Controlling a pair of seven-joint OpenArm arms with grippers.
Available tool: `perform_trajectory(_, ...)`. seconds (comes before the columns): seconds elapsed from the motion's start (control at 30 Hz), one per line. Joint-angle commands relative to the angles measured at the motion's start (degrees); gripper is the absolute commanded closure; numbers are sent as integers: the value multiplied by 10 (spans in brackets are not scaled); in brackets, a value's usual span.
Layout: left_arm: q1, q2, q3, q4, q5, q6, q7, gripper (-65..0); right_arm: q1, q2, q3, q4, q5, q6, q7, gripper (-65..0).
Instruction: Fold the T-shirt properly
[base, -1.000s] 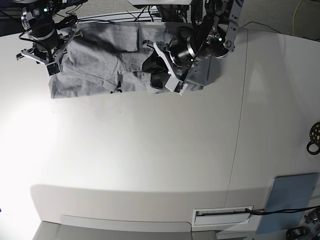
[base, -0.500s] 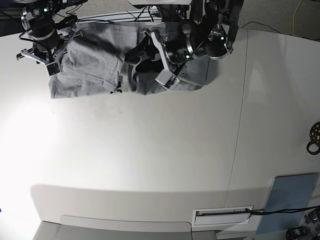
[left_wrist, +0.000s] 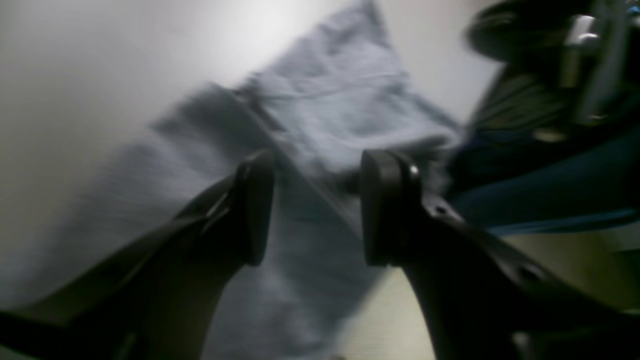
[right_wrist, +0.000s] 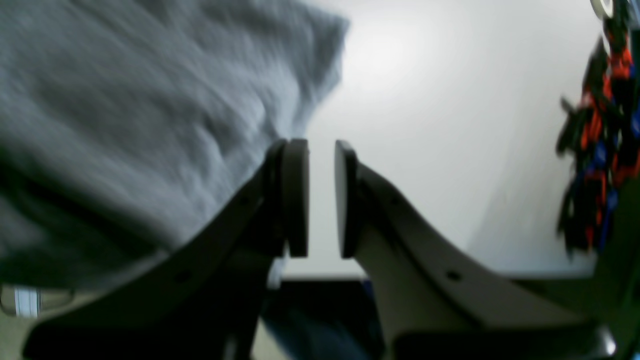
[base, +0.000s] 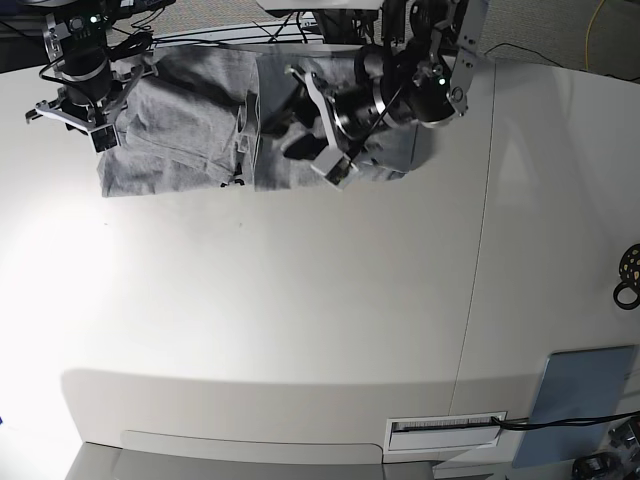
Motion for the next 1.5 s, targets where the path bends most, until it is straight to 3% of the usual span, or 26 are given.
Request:
perform_trajectory(0.0,-7,1,-9,17,6,-2,-13,-292,-3,7,6,10,-22,-5,-5,-100)
perform_trajectory(0.17,-9,0,-102,35,47,-7,-13,-292,-3,7,19,10,-80,-5,-12,-100)
perform_trajectory(0.3,-9,-2,-211,35,29,-7,-12,-292,-3,7,75,10,-73,-7,37,-100)
perform_trajectory(0.4,-9,-27,-288,35,-23,-8,-7,-292,-3,7,127,2,-11,-7,73,-99)
perform_trajectory(0.5,-9,-59,-347,35,-64,-32,3,-292,5,7,175,-35,79,-3,84,-99)
perform_trajectory(0.6,-7,-81,-384,35,-115,-37,21,-292,21,7,207,-95,160,34,85,-99)
perform_trajectory(0.67,0,-90,-395,35,-142,-37,21,-292,32,7,213,-132,208,59,82,-99)
perform_trajectory(0.77,11,-94,-396,35,-172,-53,21,-292,43,6,213,-160,251,69,74,-99)
perform_trajectory(0.93,17,-94,-396,35,-185,-66,23,-292,43,7,213,-160,208,69,58,-99)
perform_trajectory(1.13,17,-94,-396,35,-190,-66,23,-292,43,7,213,-160,204,73,12,-100)
perform_trajectory(1.3,17,-93,-396,35,-265,-67,31,-289,44,7,213,-160,275,89,-28,-100)
perform_trajectory(1.47,17,-94,-396,35,-271,-90,43,-289,61,7,213,-166,292,133,-41,-100)
